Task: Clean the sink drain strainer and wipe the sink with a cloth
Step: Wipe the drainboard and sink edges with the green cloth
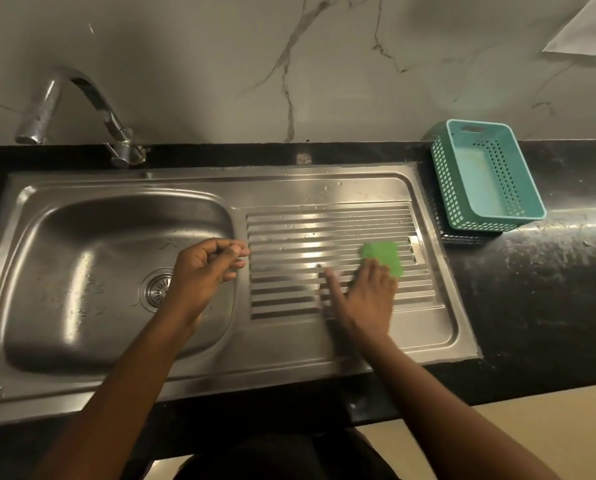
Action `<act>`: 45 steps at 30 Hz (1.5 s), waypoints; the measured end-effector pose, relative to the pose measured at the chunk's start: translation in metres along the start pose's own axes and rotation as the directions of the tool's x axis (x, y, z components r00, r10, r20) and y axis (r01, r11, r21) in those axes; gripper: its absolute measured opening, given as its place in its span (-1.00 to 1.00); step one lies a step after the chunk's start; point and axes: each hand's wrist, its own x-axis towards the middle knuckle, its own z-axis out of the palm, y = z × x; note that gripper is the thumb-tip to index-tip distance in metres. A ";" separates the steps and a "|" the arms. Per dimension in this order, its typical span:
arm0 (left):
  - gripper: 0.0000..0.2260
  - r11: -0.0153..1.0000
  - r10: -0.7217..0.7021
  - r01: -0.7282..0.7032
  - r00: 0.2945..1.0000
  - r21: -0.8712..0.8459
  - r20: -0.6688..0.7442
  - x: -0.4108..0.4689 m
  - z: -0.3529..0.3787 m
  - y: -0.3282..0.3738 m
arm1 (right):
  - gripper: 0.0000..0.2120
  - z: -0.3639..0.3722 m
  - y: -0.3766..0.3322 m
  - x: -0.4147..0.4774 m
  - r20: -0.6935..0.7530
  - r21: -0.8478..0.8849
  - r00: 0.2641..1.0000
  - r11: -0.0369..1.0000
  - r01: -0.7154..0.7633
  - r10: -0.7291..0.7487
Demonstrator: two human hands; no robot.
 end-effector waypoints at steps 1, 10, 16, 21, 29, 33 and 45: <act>-0.86 1.000 -0.002 0.002 1.000 -0.003 -0.003 -0.001 0.000 0.000 | -0.16 0.010 -0.025 -0.011 0.019 0.039 0.993 0.993 0.113 -0.114; -0.82 1.000 0.004 -0.003 1.000 -0.003 0.016 -0.002 0.005 0.003 | -0.32 0.030 -0.106 -0.021 0.116 -0.009 0.819 0.824 0.567 -0.562; -0.83 1.000 -0.001 0.000 0.999 0.021 0.037 -0.002 0.004 0.001 | -0.38 -0.006 0.020 0.024 0.034 -0.136 0.933 0.924 0.358 -0.357; -0.84 1.000 0.005 -0.006 1.000 0.012 0.029 -0.003 -0.002 0.002 | -0.47 -0.019 0.076 0.044 -0.064 -0.075 0.978 0.978 0.196 -0.201; -0.87 1.000 0.000 0.000 1.000 -0.013 -0.013 -0.009 -0.012 -0.006 | -0.48 0.027 -0.037 -0.010 -0.067 0.065 0.986 0.985 0.159 -0.154; -0.87 1.000 -0.010 0.010 1.000 -0.020 -0.005 -0.008 -0.005 -0.003 | -0.35 0.057 -0.106 -0.054 0.083 0.083 0.905 0.908 0.410 -0.416; -0.82 1.000 0.007 -0.008 0.999 0.009 0.043 -0.002 0.011 0.002 | -0.42 -0.023 0.101 0.018 -0.001 -0.122 0.980 0.972 0.199 -0.200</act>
